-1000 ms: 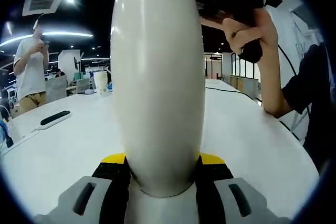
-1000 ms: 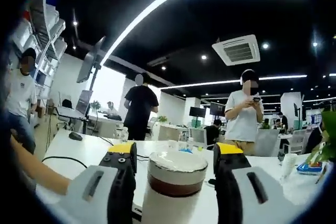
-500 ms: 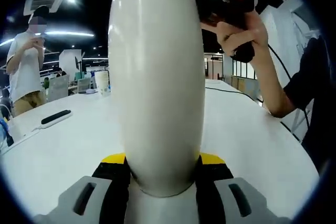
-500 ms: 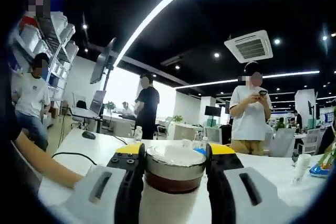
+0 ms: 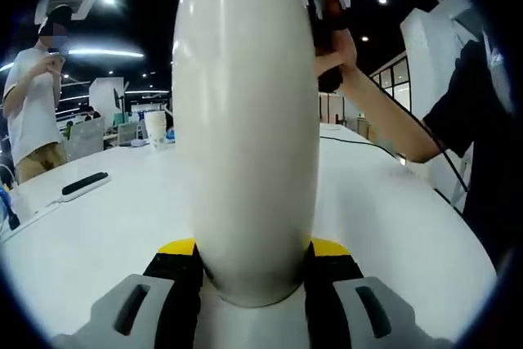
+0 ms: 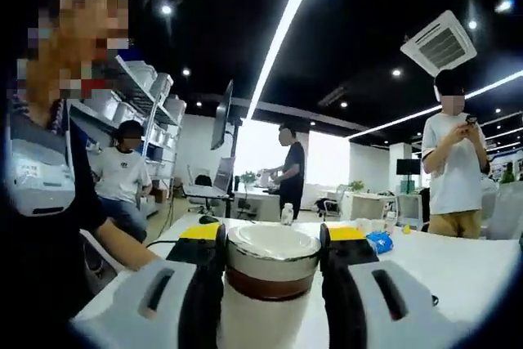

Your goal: Grasp the water cup twist off the cup lid place the cup lid on the table

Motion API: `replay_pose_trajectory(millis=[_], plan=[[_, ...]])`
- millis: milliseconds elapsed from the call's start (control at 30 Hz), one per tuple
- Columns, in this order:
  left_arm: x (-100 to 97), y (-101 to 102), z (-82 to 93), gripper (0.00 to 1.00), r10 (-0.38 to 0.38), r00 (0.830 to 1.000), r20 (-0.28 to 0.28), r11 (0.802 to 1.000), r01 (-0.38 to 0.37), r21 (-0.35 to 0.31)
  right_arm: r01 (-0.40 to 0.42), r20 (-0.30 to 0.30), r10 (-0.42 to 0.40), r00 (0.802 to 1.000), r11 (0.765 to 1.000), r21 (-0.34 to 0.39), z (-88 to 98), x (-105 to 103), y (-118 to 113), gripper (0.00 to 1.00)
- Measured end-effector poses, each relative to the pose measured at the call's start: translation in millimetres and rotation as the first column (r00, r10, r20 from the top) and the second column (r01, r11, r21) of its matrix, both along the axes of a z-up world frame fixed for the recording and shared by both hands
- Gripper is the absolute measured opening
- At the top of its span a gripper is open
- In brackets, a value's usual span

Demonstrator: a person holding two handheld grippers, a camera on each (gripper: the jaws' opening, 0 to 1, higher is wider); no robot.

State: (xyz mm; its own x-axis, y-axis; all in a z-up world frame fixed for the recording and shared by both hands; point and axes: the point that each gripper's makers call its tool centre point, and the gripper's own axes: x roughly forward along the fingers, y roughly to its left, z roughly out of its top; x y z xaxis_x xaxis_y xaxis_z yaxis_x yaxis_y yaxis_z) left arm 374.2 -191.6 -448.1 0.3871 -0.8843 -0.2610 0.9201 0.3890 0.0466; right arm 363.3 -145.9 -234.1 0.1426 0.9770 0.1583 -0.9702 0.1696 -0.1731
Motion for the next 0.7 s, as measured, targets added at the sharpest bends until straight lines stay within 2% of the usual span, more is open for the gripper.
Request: replay_pose_trajectory(millis=[133,267,300,333,433,533,567,633,667,700], plan=[[-3.8,-2,0.7,0.5,0.003,1.0,0.0,1.0,-0.003,-0.002,-0.015,-0.016,0.015,1.0,1.0,0.013,0.4,1,0,0.48],[-4.4,-2,0.8,0.5,0.01,1.0,0.0,1.0,-0.01,-0.002,0.061,-0.125,-0.055,0.991,0.997,0.043,-2.0,7,-3,0.5],[-4.6,-2,0.9,0.5,0.012,1.0,0.0,1.0,-0.012,-0.002,0.104,-0.125,-0.097,0.987,0.993,0.052,-1.5,9,-4,0.51],[-6.8,-2,1.3,0.5,0.012,1.0,0.0,1.0,-0.012,-0.002,0.178,-0.152,-0.169,0.974,0.983,0.044,-3.6,13,-7,0.54],[-7.5,-3,1.8,0.5,0.008,1.0,0.0,1.0,-0.008,-0.002,0.299,-0.137,-0.288,0.948,0.952,0.068,-2.5,7,-11,0.58],[-5.1,-1,1.5,0.5,0.009,1.0,0.0,1.0,-0.009,-0.001,0.413,-0.064,-0.411,0.909,0.91,0.021,-8.1,9,-12,0.58],[-4.7,-1,1.4,0.5,0.009,1.0,0.001,1.0,-0.009,-0.001,0.44,-0.059,-0.439,0.897,0.898,0.004,-10.1,11,-12,0.58],[-2.6,1,1.3,0.5,0.01,1.0,0.001,1.0,-0.01,0.0,0.463,-0.07,-0.462,0.884,0.886,-0.008,-13.2,18,-10,0.57],[-2.1,1,1.1,0.5,0.012,1.0,0.0,1.0,-0.012,0.0,0.462,-0.08,-0.462,0.883,0.887,-0.014,-15.6,21,-9,0.57],[-1.7,1,1.2,0.5,0.013,1.0,0.0,1.0,-0.013,0.0,0.438,-0.115,-0.435,0.893,0.899,-0.002,-15.9,20,-5,0.57]])
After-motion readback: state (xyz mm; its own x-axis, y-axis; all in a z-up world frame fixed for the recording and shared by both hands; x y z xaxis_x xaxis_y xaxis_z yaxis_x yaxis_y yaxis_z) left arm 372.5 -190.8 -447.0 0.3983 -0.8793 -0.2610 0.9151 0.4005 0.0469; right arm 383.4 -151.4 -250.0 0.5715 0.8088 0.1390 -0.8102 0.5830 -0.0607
